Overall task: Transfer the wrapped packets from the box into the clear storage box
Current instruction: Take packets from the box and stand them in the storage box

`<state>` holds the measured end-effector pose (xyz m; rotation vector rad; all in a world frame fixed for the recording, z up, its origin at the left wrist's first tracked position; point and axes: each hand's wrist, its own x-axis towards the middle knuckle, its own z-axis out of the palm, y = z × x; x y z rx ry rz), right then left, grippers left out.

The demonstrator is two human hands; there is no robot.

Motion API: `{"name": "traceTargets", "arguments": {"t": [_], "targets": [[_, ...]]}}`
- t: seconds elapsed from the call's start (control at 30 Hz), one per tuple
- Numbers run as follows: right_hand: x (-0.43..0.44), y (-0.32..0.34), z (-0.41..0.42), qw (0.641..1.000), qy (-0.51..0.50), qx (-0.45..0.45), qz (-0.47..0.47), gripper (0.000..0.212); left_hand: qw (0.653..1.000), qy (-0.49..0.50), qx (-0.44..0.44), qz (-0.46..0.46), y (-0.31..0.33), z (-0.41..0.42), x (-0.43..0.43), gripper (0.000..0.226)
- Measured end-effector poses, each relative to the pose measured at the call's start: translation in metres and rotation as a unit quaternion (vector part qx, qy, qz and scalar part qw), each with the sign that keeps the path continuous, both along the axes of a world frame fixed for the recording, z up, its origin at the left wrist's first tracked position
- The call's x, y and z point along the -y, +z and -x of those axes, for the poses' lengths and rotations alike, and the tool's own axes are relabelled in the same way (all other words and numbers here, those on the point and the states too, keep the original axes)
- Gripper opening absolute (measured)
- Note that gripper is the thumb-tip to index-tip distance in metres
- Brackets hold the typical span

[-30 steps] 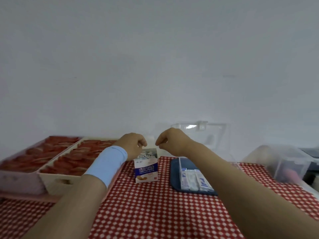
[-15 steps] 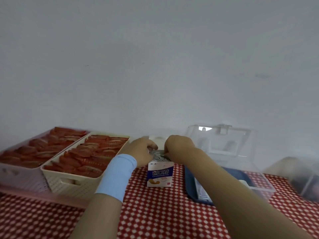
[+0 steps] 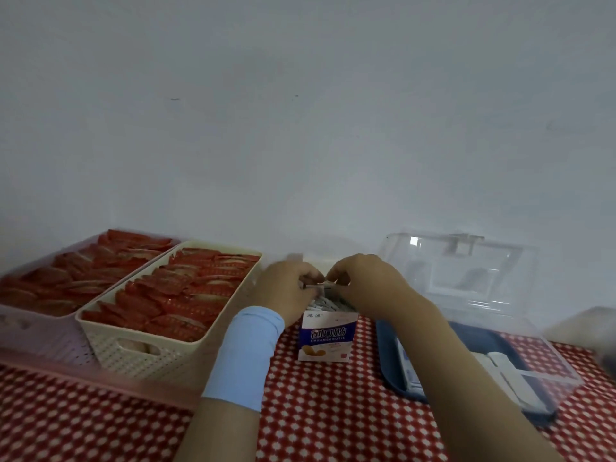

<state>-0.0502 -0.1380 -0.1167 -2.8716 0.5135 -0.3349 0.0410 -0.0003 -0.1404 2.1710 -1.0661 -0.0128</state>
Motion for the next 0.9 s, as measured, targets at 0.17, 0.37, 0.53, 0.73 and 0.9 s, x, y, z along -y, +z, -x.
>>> {"name": "traceTargets", "arguments": {"t": [0.17, 0.37, 0.53, 0.73, 0.9], "targets": [[0.009, -0.007, 0.007, 0.984, -0.032, 0.155, -0.082, 0.013, 0.999, -0.002, -0.029, 0.027, -0.002, -0.007, 0.001, 0.014], [0.013, -0.009, 0.017, 0.952, -0.038, 0.277, -0.124, 0.016, 0.997, -0.003, -0.037, 0.06, 0.001, -0.01, 0.003, 0.013], [0.005, 0.007, 0.022, 0.899, -0.004, 0.385, -0.207, 0.013, 0.976, -0.048, -0.117, 0.177, 0.02, -0.004, 0.005, 0.01], [-0.003, 0.011, 0.026, 0.879, 0.088, 0.311, -0.35, 0.018, 0.86, -0.183, -0.417, 0.23, 0.024, 0.004, -0.004, 0.028], [-0.005, 0.011, 0.027, 0.863, 0.11, 0.314, -0.38, 0.016, 0.776, -0.21, -0.541, 0.249, 0.023, 0.012, 0.0, 0.042]]}}
